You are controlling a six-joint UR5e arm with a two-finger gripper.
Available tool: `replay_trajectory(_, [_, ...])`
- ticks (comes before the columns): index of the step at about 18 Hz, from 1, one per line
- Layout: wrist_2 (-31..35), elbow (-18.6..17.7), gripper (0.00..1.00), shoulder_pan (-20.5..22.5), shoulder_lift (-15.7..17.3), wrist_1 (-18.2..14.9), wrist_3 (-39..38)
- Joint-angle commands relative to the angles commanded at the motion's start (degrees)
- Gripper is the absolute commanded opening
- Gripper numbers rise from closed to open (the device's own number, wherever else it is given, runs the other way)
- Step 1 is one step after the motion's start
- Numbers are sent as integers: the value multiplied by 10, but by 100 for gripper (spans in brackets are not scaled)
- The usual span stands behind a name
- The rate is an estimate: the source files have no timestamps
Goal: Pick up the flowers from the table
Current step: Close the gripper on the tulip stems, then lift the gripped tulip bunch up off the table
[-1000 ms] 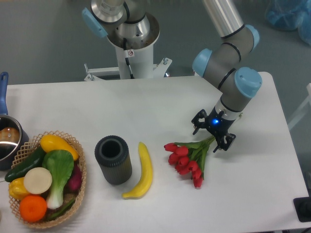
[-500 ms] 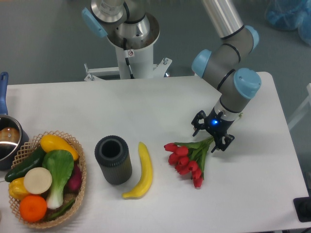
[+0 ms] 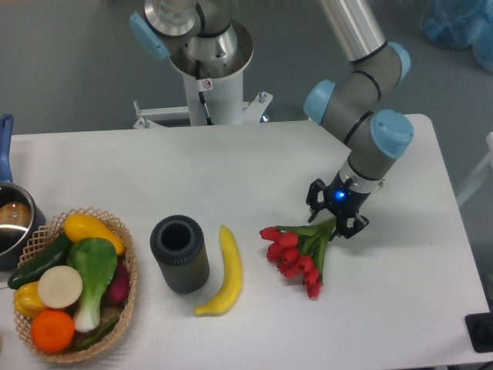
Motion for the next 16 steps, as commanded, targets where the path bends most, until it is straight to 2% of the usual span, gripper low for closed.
replay_trajectory(6, [0, 1, 40, 1, 1, -1, -1])
replay_trajectory(16, [-2, 1, 29, 4, 5, -5, -2])
